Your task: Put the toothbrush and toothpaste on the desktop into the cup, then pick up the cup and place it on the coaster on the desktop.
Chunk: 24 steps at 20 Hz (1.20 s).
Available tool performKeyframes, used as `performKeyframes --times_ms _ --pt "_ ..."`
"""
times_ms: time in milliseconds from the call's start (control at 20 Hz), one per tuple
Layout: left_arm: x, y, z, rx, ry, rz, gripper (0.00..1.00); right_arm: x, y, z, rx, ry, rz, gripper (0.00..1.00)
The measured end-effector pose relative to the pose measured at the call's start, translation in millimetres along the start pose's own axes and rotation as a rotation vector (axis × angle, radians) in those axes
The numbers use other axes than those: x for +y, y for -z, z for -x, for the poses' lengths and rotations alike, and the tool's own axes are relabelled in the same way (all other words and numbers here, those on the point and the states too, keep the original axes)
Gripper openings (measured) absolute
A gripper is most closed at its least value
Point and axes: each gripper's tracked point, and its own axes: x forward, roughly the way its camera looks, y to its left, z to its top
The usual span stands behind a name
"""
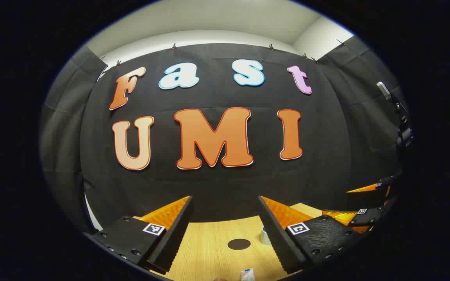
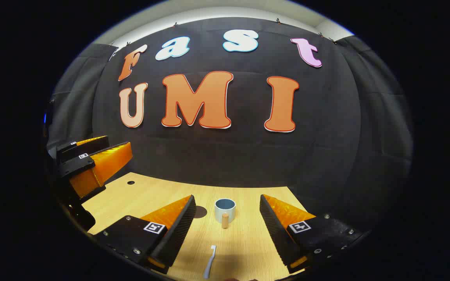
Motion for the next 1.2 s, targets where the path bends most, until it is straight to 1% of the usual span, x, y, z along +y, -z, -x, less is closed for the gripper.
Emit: performKeyframes --times_ms 200,250,500,900,1050,1200 --pt "2.8 -1.6 1.1 -0.004 0.005 -0.004 0.98 0.3 -3.6 -2.5 -0.009 0.011 0.009 0.99" --pt "3.3 -0.7 0.2 -0.003 0.009 -0.006 0.99 -0.3 -3.8 -3.0 -0.009 0.016 0.009 0.99" --pt "10.5 0.2 -0.6 -0.005 0.025 -0.001 0.98 -1.1 -1.3 -2.9 0.001 0.045 0.007 0.99" --pt "15.6 -1.3 -6.2 -0.012 0.064 0.019 0.97 12.0 0.3 1.2 0.017 0.071 0.015 0.99" --pt "17.9 -3.9 -7.0 -0.016 0.081 0.029 0.98 15.6 7.5 -1.7 0.044 0.074 0.018 0.99" --pt "21.6 -1.6 -5.6 -0.009 0.081 0.022 0.97 16.2 22.8 -7.1 0.100 0.065 0.013 0.99"
